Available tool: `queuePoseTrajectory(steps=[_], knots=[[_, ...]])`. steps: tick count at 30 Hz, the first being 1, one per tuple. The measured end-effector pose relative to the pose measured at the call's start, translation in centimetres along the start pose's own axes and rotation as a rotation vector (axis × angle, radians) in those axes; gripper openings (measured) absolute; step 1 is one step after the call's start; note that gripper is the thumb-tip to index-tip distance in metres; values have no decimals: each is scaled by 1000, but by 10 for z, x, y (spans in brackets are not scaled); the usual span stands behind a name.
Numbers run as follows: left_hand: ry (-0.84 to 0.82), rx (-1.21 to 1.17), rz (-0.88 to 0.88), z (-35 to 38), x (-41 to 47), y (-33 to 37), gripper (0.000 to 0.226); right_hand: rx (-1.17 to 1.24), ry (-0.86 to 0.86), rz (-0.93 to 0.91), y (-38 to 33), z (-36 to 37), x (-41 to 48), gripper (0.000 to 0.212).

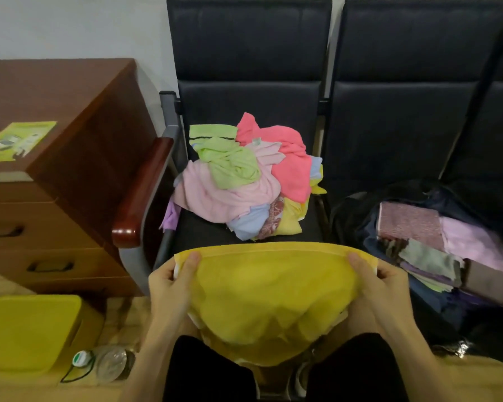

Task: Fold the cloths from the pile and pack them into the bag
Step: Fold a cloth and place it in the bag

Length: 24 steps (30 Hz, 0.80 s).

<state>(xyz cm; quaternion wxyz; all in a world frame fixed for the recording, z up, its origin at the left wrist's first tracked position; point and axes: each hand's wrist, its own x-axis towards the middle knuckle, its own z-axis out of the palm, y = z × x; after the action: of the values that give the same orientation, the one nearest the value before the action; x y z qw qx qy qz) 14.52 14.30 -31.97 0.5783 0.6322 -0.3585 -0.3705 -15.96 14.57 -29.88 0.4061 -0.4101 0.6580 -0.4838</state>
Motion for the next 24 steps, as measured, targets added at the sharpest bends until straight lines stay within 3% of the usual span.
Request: queuePoseTrajectory(steps=[3,11,12,15,24], knots=[[-27,5,-15,7,-8,-3,19,-4,-22,-2,5,6,-3,35],[-162,-38,49,37,-23,6,23,26,-112,-112,-4,36,-16,84],[-195,-46,57,42,-26,8,20,28,-135,-126,-5,41,-18,77],[-304,-51,62,59,-38,12,13,31,-209,-146,-11,56,-26,20],[-368,14,98,81,-48,18,15,-20,-226,-198,-21,76,-39,21]])
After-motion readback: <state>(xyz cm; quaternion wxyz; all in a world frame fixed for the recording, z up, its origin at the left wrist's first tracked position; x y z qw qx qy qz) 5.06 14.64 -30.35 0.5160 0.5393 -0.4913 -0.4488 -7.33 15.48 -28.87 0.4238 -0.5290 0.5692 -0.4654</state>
